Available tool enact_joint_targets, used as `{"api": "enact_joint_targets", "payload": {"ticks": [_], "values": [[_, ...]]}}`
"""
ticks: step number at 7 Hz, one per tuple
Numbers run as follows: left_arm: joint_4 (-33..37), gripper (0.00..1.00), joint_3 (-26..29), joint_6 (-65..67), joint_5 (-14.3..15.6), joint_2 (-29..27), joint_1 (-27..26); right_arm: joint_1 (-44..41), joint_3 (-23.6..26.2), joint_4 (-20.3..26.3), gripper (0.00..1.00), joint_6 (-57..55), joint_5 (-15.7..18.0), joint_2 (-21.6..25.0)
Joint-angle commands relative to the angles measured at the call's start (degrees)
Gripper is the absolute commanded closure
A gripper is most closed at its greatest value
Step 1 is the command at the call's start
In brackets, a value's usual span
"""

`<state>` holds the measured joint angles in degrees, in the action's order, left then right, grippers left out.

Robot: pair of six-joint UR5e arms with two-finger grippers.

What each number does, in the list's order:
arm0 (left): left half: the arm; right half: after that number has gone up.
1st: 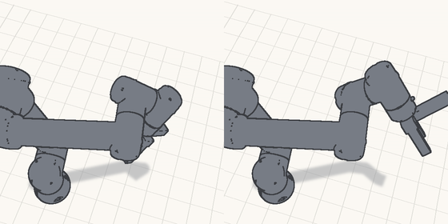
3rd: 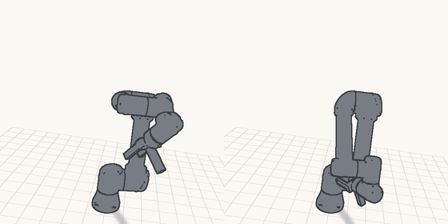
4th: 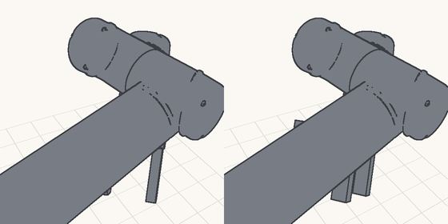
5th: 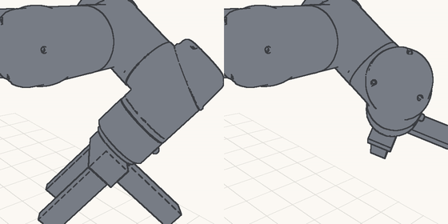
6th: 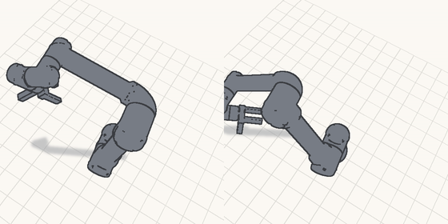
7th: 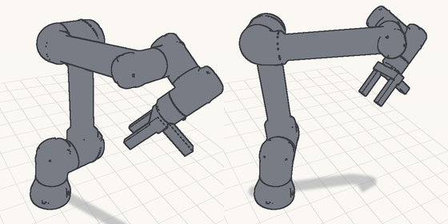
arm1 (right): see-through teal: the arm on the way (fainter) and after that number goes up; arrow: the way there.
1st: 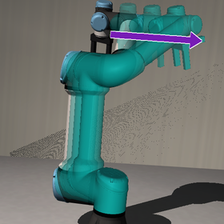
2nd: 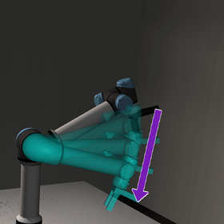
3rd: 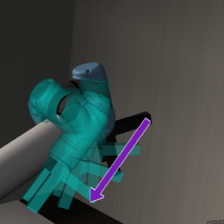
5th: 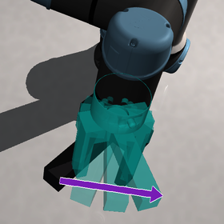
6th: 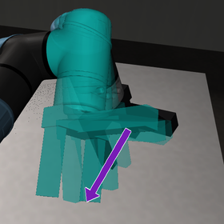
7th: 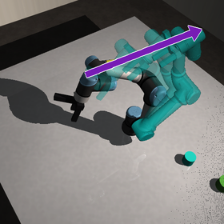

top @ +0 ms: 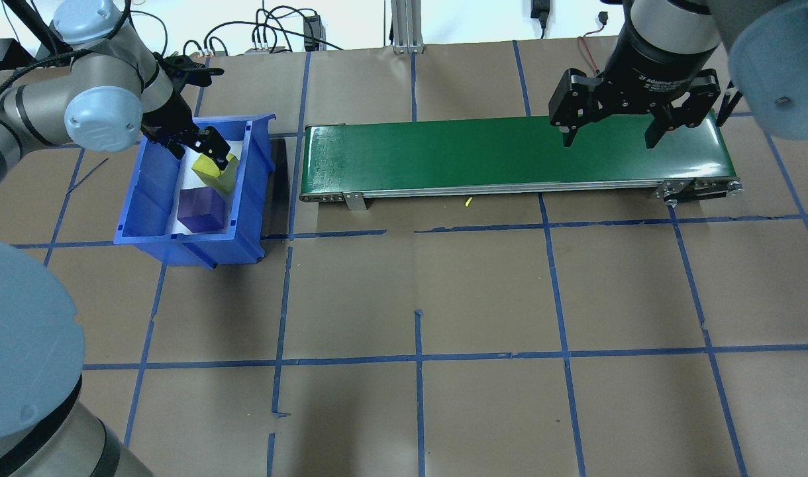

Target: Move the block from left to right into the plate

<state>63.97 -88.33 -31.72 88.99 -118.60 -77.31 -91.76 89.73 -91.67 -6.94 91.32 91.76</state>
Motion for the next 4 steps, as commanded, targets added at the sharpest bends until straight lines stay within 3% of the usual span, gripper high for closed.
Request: {"api": "enact_joint_targets", "payload": {"ticks": [1, 3, 4], "values": [[-0.3, 0.05, -0.7, 0.3, 0.0, -1.3, 0.1, -0.1, 0.1, 0.0, 0.0, 0.0, 0.0, 0.0], [-0.3, 0.08, -0.8, 0.3, -0.1, -1.7, 0.1, -0.1, 0.1, 0.0, 0.0, 0.0, 0.0, 0.0], [-0.3, 0.18, -0.7, 0.3, -0.1, -1.7, 0.1, 0.0, 0.1, 0.1, 0.0, 0.0, 0.0, 0.0]]}}
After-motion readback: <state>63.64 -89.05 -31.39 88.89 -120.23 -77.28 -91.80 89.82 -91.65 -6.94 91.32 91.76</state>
